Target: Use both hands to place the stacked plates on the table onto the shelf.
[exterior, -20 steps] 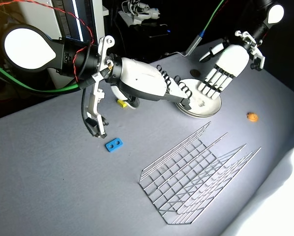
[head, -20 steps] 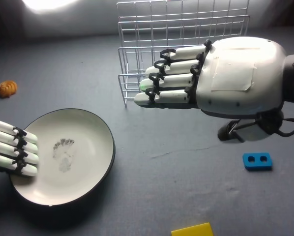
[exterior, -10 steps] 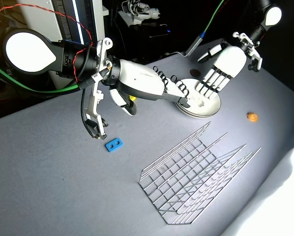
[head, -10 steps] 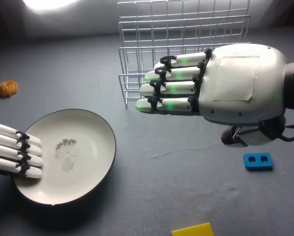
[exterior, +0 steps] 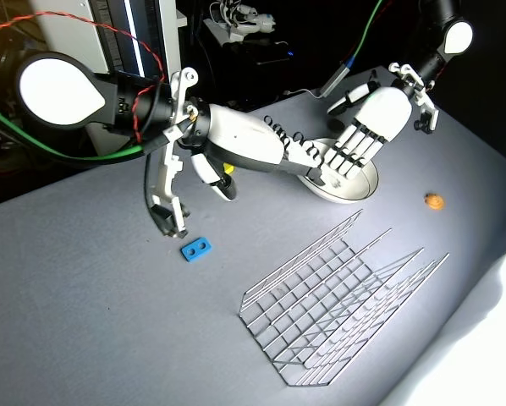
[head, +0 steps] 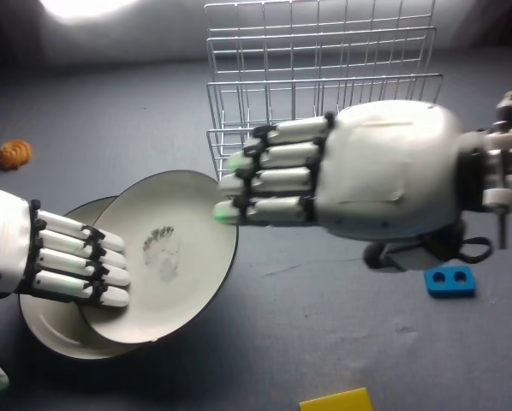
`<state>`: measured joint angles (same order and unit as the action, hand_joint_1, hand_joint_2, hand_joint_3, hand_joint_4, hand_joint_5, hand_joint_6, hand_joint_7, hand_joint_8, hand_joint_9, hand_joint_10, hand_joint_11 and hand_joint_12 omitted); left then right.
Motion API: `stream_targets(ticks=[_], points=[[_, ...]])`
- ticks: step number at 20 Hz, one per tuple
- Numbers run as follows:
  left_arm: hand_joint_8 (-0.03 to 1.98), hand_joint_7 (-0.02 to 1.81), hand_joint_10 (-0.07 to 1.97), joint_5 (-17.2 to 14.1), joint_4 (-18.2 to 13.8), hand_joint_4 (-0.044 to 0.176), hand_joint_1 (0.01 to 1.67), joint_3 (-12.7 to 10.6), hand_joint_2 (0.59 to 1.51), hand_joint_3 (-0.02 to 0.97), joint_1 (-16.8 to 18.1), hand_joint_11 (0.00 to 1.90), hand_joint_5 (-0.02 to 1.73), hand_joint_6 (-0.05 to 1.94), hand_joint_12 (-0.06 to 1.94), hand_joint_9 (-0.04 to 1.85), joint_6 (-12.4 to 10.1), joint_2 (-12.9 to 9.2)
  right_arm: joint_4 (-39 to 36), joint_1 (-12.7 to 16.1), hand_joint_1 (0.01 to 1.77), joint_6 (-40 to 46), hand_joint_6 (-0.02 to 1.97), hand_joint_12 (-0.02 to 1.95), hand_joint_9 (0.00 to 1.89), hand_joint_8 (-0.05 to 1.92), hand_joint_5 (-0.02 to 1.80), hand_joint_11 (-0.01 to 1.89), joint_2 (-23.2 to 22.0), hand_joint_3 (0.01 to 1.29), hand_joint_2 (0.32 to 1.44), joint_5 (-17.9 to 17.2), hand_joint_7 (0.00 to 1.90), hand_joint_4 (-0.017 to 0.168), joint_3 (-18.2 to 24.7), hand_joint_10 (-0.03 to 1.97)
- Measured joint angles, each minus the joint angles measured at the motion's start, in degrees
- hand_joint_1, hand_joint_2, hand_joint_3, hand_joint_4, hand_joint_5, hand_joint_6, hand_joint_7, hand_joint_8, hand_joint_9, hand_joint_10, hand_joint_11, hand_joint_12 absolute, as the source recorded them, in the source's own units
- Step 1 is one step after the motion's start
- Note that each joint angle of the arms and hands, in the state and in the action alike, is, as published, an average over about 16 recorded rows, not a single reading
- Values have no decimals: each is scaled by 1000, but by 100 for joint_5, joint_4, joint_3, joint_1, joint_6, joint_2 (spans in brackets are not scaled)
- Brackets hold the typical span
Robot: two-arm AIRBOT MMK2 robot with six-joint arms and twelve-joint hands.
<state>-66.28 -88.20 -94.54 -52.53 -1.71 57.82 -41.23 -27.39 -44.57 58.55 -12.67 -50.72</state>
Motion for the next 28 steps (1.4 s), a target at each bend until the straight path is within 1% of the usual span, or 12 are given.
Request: stream_targets(ticks=[5,10,17,20,24,28], points=[[-13,-10,-1,75,-2,-2,17,92,1150,16,117,13,5,-9,-5,14,-1,67,66,56,1226,-52,1,427,55,4,81,12,434,20,937,145,45,4,-258,13],[-13,-10,-3,104,15,-2,16,102,1149,17,142,13,7,-9,-5,15,-2,111,134,107,1227,-65,1,486,76,4,100,11,918,20,960,237,63,4,-579,13],[-13,-11,-8,112,36,-2,16,105,1146,17,141,14,9,-10,-5,16,-3,135,189,56,1195,-256,0,694,154,4,160,11,1594,20,979,235,143,4,-1003,14],[-13,-11,-10,113,36,-2,16,105,1145,17,140,14,8,-10,-5,15,-3,138,201,10,1171,-378,1,818,226,3,222,22,1878,20,977,201,222,4,-1217,21],[-13,-11,-8,112,39,-2,16,103,1147,17,140,14,7,-10,-5,15,-7,145,215,-45,1122,-546,7,951,371,-1,348,80,2221,20,989,123,372,3,-1521,32],[-13,-11,-4,109,42,-4,16,98,1148,16,140,14,5,-10,-4,15,-13,152,212,-88,1074,-718,47,1024,587,16,509,258,2491,20,990,11,567,0,-1795,47]])
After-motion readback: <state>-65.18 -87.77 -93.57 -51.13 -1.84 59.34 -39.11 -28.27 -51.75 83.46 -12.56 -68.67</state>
